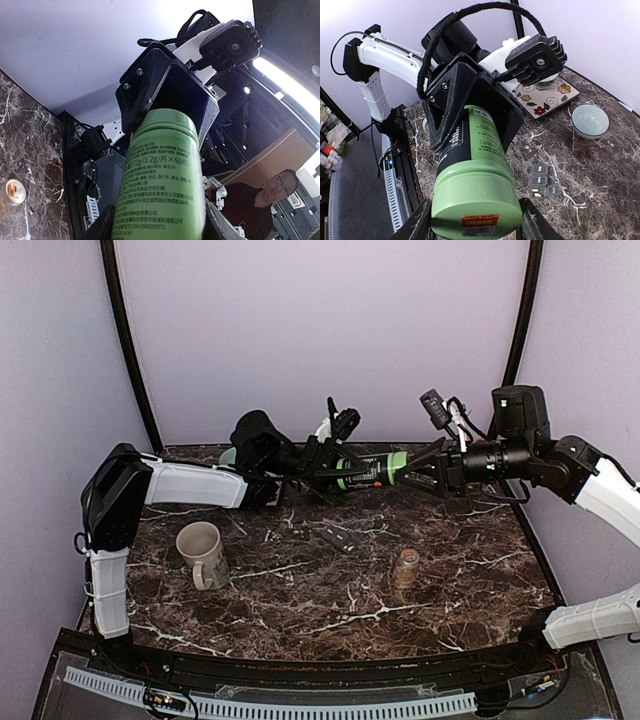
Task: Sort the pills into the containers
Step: Screw the lid of the pill bottle onto the pill bottle.
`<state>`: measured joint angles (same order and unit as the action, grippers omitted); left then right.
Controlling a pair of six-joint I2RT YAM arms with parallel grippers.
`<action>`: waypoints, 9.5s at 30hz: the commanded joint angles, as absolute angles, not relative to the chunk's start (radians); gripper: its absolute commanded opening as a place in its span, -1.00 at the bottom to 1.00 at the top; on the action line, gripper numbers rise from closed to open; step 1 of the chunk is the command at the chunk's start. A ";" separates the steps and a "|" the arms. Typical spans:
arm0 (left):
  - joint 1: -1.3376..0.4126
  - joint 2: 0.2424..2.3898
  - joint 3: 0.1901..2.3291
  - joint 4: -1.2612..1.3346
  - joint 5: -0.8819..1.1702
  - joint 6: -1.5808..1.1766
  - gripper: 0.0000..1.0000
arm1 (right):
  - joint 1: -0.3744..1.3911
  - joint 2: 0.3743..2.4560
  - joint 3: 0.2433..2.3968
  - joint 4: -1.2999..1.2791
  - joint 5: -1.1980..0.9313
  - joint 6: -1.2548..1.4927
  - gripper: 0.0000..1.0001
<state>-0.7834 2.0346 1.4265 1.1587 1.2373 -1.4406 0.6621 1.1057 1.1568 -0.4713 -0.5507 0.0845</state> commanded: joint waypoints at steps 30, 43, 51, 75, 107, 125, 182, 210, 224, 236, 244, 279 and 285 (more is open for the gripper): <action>-0.862 1.874 1.542 0.642 1.139 -0.801 -1.00 | 0.713 1.282 1.211 -0.367 -0.663 0.417 -0.68; -0.867 1.773 1.467 0.626 0.996 -0.628 -1.00 | 0.656 1.318 1.194 -0.247 -0.763 0.740 -0.76; -0.885 1.713 1.463 0.478 0.895 -0.429 -1.00 | 0.649 1.352 1.185 -0.197 -0.807 0.888 -0.82; -0.920 1.548 1.267 0.526 0.601 -0.290 -1.00 | 0.637 1.308 1.089 -0.013 -0.835 1.137 -0.29; -0.811 1.590 1.189 0.735 0.666 -0.653 -1.00 | 0.617 1.190 1.191 -0.176 -0.771 0.753 0.46; -0.761 1.675 1.286 0.795 0.964 -0.940 -1.00 | 0.654 1.109 1.259 -0.526 -0.573 0.256 0.49; -0.781 1.765 1.373 0.898 1.237 -1.134 -1.00 | 0.851 1.227 1.442 -0.593 -0.428 0.231 -0.56; -0.850 1.478 1.326 0.425 0.753 -0.294 -1.00 | 0.714 1.297 1.178 -0.100 -0.774 1.215 -0.66; -0.774 1.525 1.228 0.665 0.816 -0.652 -1.00 | 0.674 1.233 1.288 -0.191 -0.667 0.885 0.54; -0.735 1.670 1.297 0.761 0.997 -0.926 -1.00 | 0.654 1.166 1.354 -0.349 -0.585 0.555 0.61; -0.735 1.806 1.376 0.980 1.146 -1.205 -1.00 | 0.656 1.152 1.388 -0.541 -0.525 0.275 0.62; -0.740 1.913 1.450 1.120 1.250 -1.398 -1.00 | 0.754 1.214 1.453 -0.634 -0.462 0.096 0.56; -0.741 1.911 1.450 1.115 1.260 -1.395 -1.00 | 0.758 1.234 1.476 -0.633 -0.456 0.092 0.37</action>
<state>-0.7372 1.9282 1.4197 1.0840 1.2415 -1.3991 0.7479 1.2259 1.4357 -0.6525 -0.4690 0.1020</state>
